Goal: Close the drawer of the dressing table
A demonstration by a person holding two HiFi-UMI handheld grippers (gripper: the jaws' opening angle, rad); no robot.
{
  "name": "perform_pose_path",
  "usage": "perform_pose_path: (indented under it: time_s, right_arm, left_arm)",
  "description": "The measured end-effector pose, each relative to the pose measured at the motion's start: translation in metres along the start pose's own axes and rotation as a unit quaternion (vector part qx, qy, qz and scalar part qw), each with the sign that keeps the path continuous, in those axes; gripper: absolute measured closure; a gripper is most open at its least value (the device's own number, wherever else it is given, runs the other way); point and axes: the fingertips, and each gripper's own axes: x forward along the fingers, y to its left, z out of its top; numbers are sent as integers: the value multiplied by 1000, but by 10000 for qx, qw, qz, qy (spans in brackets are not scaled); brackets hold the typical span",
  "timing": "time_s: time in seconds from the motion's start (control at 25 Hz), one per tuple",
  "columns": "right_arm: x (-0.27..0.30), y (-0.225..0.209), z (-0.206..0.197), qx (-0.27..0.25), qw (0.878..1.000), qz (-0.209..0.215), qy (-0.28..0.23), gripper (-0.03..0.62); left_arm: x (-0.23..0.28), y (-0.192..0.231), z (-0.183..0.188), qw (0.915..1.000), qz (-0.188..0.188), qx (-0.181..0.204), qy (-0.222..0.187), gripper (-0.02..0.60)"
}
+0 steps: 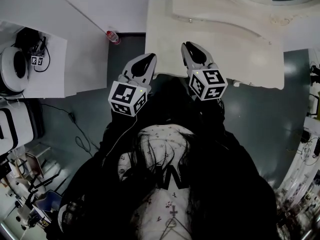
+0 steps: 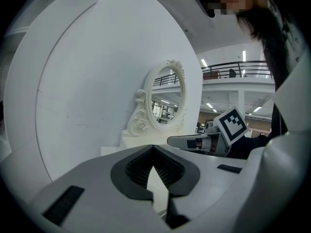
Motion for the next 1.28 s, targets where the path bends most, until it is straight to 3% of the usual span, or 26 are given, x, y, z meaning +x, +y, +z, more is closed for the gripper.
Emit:
perform_pose_path:
  time_s: [0.2,0.6,0.88,1.04,1.28]
  right_arm:
    - [-29,26,-13,14,9999,-115,-39,583]
    - [-73,37,-26,-42,9998,-198,76,585]
    - [-105,41,-26,-79,10000,-43,-28,585]
    - [-150,26,-32,-27,9999,-67,-105,585]
    - [-228,-4,-47,145,9993,-184,-279,585]
  left_arm:
    - [-22,-8,-20,9999,-106,-70,83,581]
    - [-31,-44,-31,9994,-325,-124,39,581]
    - [-39,-59,-28,9999,-99,-63,-68,581]
    - [-36,-94,-28,9998,-68,-134,-148,581]
    - [-32,-181,-47,9997,-247,6,3,581]
